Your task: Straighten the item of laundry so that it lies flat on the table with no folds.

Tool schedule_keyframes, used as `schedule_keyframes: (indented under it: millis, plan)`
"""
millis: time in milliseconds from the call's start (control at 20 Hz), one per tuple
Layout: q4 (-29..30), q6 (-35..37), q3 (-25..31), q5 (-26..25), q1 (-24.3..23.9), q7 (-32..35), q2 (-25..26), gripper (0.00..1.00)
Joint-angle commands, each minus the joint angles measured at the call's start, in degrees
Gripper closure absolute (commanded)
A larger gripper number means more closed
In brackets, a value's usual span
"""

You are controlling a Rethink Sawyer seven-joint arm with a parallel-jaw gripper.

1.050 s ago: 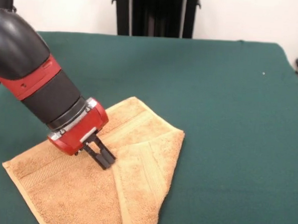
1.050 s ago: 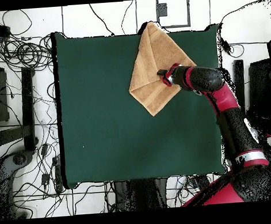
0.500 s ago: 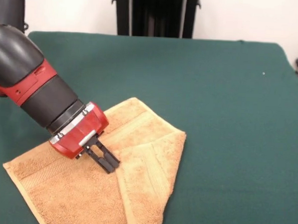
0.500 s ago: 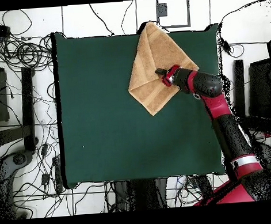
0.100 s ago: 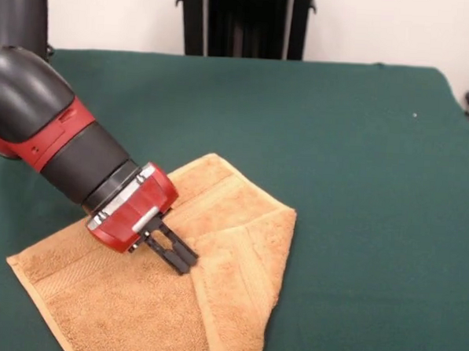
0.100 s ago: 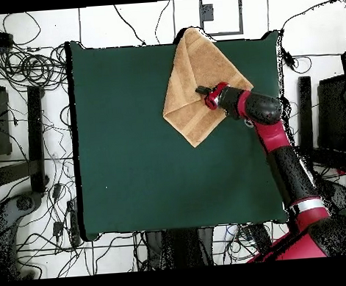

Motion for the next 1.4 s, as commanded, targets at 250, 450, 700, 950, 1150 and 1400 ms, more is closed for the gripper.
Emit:
schedule_keyframes:
  millis: [250, 450, 700, 950, 1150, 1400]
  plan:
    - [4.8, -0.8, 1.9, -2.4, 4.9, 0.7, 2.7, 1.0]
    - [4.5, -0.2, -1.4, -3.4, 7.3, 5.2, -1.0, 1.0]
    - [6.7, -2.1, -1.7, -2.9, 8.1, 8.7, -3.1, 1.0]
    - [8.0, -3.9, -1.0, -1.7, 8.8, 10.0, -3.7, 1.0]
    - [7.8, -5.6, 0.1, -0.7, 9.2, 9.8, -3.1, 1.0]
    - [6.1, -8.0, 2.1, 0.4, 10.2, 8.8, -1.6, 1.0]
